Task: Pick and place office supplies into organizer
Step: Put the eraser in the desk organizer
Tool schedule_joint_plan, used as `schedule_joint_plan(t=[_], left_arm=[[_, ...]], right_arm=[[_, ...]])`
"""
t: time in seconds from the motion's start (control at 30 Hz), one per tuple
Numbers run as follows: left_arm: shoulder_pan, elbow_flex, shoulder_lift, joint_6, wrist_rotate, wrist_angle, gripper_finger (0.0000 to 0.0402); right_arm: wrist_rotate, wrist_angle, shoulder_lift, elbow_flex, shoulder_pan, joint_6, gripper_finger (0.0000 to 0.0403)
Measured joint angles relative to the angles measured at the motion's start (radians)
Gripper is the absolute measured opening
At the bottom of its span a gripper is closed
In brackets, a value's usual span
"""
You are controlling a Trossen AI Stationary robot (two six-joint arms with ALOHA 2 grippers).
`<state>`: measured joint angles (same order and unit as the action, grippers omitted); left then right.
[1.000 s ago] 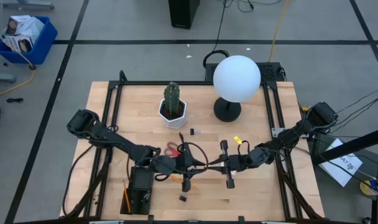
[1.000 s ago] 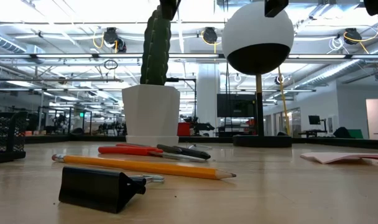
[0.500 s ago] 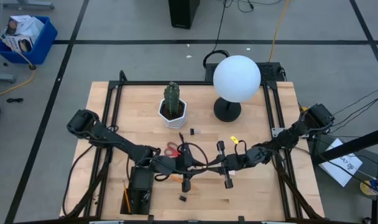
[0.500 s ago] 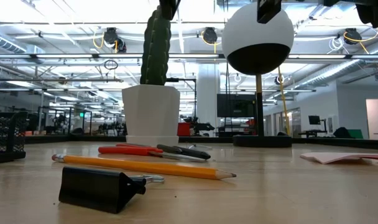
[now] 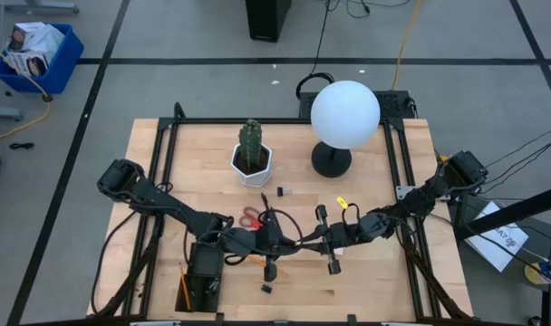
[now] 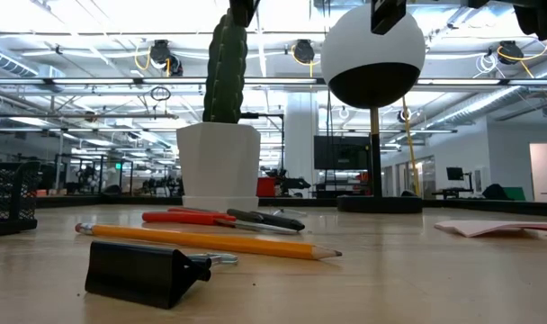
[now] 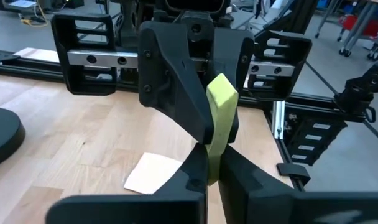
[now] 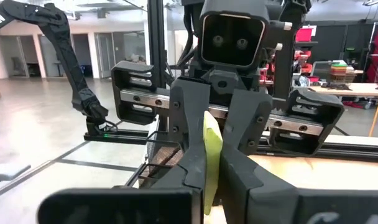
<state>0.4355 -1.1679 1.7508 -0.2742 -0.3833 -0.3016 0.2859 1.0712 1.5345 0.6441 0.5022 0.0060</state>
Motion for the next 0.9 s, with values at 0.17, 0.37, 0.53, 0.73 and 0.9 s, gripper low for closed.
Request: schedule_joint_plan(t=[0.17, 0.37, 0.53, 0.73, 0.9], left_arm=[[0.001, 0.0, 0.0, -0.016, 0.014, 0.002, 0.0029], [0.021, 0.0, 0.0, -0.022, 0.014, 0.015, 0.0015], [0.048, 0.0, -0.001, -0.028, 0.015, 0.035, 0.0015], [0.084, 0.0, -0.002, -0.045, 0.015, 0.064, 0.0015], [0.124, -0.001, -0.044, -0.129, 0.005, 0.225, 0.0016]], right_arm=[[-0.003, -0.003, 0.0, 0.0, 0.0, 0.001, 0.002], [-0.012, -0.007, 0.0, 0.0, 0.006, 0.013, 0.0042], [-0.012, -0.008, -0.005, 0.0, 0.027, 0.005, 0.0058], [-0.005, 0.01, -0.008, 0.0, 0.063, -0.03, 0.0066], [-0.003, 0.01, -0.008, 0.0, 0.098, -0.05, 0.0063]])
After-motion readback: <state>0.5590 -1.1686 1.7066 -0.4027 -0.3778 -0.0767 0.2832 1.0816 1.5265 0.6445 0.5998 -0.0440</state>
